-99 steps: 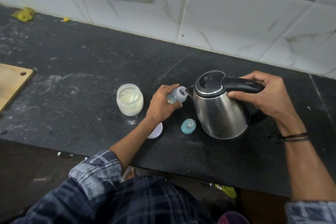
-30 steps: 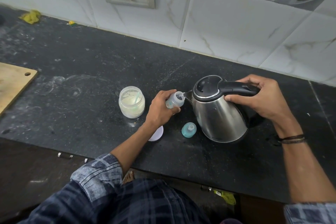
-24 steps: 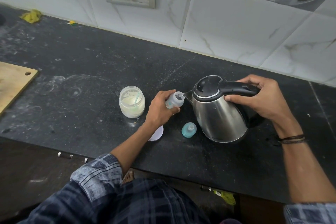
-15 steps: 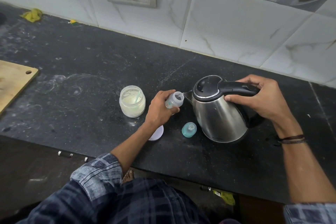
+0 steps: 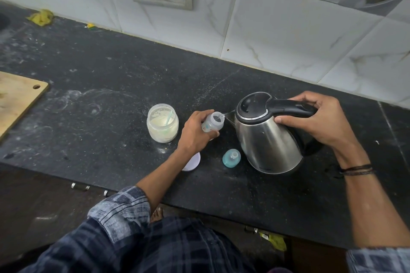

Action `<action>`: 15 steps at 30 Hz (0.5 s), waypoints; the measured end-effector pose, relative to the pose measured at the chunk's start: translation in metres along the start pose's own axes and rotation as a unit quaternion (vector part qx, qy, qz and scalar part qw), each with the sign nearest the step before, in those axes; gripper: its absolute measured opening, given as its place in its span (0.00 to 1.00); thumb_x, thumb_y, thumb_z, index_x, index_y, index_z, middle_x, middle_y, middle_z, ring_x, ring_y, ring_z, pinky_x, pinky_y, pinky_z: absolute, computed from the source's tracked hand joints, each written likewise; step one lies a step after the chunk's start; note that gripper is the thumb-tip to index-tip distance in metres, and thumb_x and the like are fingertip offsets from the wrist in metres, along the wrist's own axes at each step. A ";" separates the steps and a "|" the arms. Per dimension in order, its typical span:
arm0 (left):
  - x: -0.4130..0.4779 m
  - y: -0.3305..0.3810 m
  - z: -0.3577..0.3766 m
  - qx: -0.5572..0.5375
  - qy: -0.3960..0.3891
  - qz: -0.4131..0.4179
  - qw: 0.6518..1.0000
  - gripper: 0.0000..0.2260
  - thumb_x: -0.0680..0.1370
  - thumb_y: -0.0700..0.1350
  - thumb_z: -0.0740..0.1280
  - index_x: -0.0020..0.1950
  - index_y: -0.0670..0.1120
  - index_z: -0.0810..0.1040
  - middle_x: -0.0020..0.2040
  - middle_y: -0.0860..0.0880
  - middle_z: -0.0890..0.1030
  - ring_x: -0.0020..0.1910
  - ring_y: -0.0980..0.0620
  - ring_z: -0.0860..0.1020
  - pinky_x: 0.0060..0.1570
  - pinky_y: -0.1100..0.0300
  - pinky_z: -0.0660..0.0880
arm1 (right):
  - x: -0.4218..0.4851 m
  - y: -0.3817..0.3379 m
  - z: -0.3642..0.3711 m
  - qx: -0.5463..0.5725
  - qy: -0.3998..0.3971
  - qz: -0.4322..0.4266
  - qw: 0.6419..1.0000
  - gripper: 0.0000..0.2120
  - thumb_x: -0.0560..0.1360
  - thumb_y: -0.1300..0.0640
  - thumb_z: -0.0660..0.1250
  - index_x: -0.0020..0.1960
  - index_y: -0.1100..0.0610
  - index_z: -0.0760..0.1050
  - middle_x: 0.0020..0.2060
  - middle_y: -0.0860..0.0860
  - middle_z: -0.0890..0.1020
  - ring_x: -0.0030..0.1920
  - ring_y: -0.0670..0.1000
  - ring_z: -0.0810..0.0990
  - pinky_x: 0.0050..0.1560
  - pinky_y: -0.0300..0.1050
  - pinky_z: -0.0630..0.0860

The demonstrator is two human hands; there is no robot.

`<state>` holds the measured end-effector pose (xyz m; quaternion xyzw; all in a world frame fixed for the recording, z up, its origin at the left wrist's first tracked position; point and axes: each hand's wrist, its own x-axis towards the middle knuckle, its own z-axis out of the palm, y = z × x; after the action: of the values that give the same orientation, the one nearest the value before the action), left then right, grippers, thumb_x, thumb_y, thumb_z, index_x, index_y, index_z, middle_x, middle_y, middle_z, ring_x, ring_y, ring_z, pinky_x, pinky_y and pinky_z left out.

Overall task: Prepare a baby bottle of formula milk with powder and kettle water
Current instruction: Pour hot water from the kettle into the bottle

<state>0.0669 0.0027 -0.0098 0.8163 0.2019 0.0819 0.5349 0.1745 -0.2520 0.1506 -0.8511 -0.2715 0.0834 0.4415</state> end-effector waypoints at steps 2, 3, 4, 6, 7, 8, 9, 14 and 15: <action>0.000 0.000 0.000 -0.001 -0.001 0.000 1.000 0.30 0.70 0.41 0.80 0.71 0.50 0.77 0.63 0.51 0.77 0.62 0.50 0.78 0.67 0.49 0.74 | 0.000 -0.001 0.000 0.000 0.001 0.005 1.000 0.19 0.58 0.46 0.84 0.46 0.48 0.84 0.43 0.45 0.87 0.42 0.44 0.84 0.46 0.38 0.79; 0.000 0.000 0.000 0.000 -0.002 0.000 1.000 0.30 0.70 0.41 0.80 0.71 0.50 0.77 0.64 0.51 0.77 0.63 0.50 0.77 0.67 0.49 0.74 | 0.000 -0.001 0.001 -0.001 0.002 0.007 1.000 0.19 0.58 0.46 0.84 0.46 0.48 0.84 0.43 0.45 0.87 0.42 0.44 0.84 0.46 0.38 0.79; 0.001 0.000 0.001 0.001 -0.003 -0.001 1.000 0.30 0.70 0.41 0.80 0.71 0.50 0.77 0.64 0.51 0.77 0.63 0.50 0.77 0.67 0.49 0.74 | 0.000 -0.001 0.001 -0.001 0.002 0.009 1.000 0.19 0.58 0.46 0.84 0.46 0.48 0.84 0.43 0.45 0.87 0.42 0.44 0.84 0.47 0.38 0.79; 0.001 -0.001 0.001 0.000 -0.002 -0.002 1.000 0.30 0.70 0.41 0.80 0.71 0.50 0.77 0.64 0.51 0.77 0.63 0.50 0.77 0.67 0.49 0.74 | 0.000 -0.001 0.001 -0.004 0.002 0.010 1.000 0.19 0.58 0.47 0.84 0.46 0.49 0.84 0.43 0.45 0.87 0.43 0.44 0.84 0.47 0.40 0.79; 0.000 -0.001 0.001 -0.002 -0.001 -0.002 1.000 0.30 0.70 0.41 0.80 0.71 0.50 0.77 0.64 0.51 0.77 0.63 0.50 0.77 0.67 0.49 0.74 | 0.000 -0.002 0.002 -0.004 0.001 0.011 1.000 0.19 0.58 0.47 0.84 0.46 0.49 0.84 0.43 0.45 0.87 0.43 0.45 0.84 0.48 0.41 0.79; 0.000 -0.001 0.001 -0.004 0.000 -0.002 1.000 0.30 0.70 0.41 0.80 0.71 0.50 0.77 0.64 0.51 0.77 0.62 0.50 0.78 0.67 0.50 0.74 | 0.000 -0.002 0.002 -0.003 0.001 0.011 1.000 0.19 0.58 0.47 0.84 0.46 0.49 0.84 0.43 0.45 0.87 0.43 0.45 0.84 0.47 0.41 0.79; 0.000 -0.002 0.001 -0.004 0.000 -0.002 1.000 0.30 0.70 0.41 0.80 0.71 0.50 0.77 0.64 0.51 0.77 0.62 0.50 0.78 0.67 0.50 0.74 | 0.000 -0.002 0.002 -0.001 0.000 0.011 1.000 0.20 0.58 0.47 0.84 0.46 0.49 0.84 0.43 0.45 0.87 0.42 0.45 0.84 0.47 0.40 0.79; 0.001 -0.004 0.001 -0.004 0.001 -0.006 1.000 0.30 0.70 0.41 0.80 0.71 0.51 0.77 0.64 0.51 0.77 0.62 0.50 0.78 0.67 0.48 0.75 | 0.000 -0.004 0.002 -0.002 -0.001 0.010 1.000 0.20 0.57 0.46 0.83 0.46 0.49 0.83 0.42 0.44 0.87 0.41 0.43 0.84 0.45 0.36 0.78; 0.001 -0.005 0.001 -0.005 0.001 -0.007 1.000 0.30 0.70 0.41 0.81 0.71 0.51 0.77 0.64 0.51 0.77 0.62 0.50 0.78 0.67 0.48 0.75 | 0.000 -0.004 0.002 -0.002 -0.001 0.011 1.000 0.20 0.57 0.46 0.83 0.46 0.49 0.83 0.42 0.44 0.87 0.41 0.43 0.84 0.45 0.36 0.78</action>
<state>0.0671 0.0041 -0.0150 0.8125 0.2073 0.0800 0.5390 0.1722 -0.2487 0.1525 -0.8548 -0.2629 0.0887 0.4385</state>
